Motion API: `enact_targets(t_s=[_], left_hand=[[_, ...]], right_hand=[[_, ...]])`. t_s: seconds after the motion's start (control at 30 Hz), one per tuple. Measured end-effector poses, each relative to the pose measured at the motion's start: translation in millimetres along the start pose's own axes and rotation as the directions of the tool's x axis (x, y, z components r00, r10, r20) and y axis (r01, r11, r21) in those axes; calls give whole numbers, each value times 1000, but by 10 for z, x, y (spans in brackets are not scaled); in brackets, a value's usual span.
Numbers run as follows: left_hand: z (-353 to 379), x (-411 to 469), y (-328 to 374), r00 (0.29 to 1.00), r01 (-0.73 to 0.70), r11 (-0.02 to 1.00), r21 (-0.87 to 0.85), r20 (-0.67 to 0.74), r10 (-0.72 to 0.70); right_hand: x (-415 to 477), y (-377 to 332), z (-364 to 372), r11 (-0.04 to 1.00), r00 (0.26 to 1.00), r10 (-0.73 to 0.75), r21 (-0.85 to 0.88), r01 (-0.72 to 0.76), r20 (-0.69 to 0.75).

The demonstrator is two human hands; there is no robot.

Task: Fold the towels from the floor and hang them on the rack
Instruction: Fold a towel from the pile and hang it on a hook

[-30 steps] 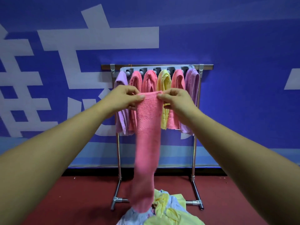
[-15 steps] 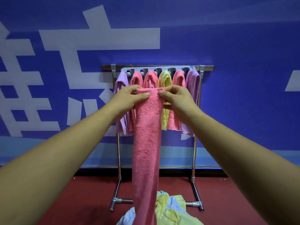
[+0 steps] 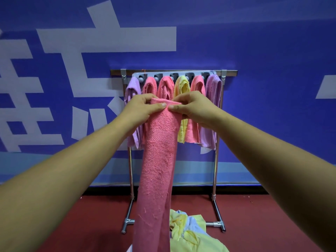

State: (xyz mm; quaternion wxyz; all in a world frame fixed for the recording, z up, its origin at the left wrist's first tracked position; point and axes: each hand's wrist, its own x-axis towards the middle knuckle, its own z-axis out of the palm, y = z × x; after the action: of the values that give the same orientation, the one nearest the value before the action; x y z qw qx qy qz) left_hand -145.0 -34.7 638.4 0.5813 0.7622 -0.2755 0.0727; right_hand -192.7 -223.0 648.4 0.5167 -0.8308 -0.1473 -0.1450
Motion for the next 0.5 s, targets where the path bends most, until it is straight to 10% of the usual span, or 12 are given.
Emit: enact_targets(t_s=[0.17, 0.5], left_hand=[[13, -59, -209, 999, 25, 992, -124, 47, -19], [354, -553, -1378, 953, 280, 948, -150, 158, -257]], right_hand=[[52, -50, 10, 975, 996, -86, -209, 77, -35], [204, -80, 84, 997, 993, -47, -61, 40, -113]])
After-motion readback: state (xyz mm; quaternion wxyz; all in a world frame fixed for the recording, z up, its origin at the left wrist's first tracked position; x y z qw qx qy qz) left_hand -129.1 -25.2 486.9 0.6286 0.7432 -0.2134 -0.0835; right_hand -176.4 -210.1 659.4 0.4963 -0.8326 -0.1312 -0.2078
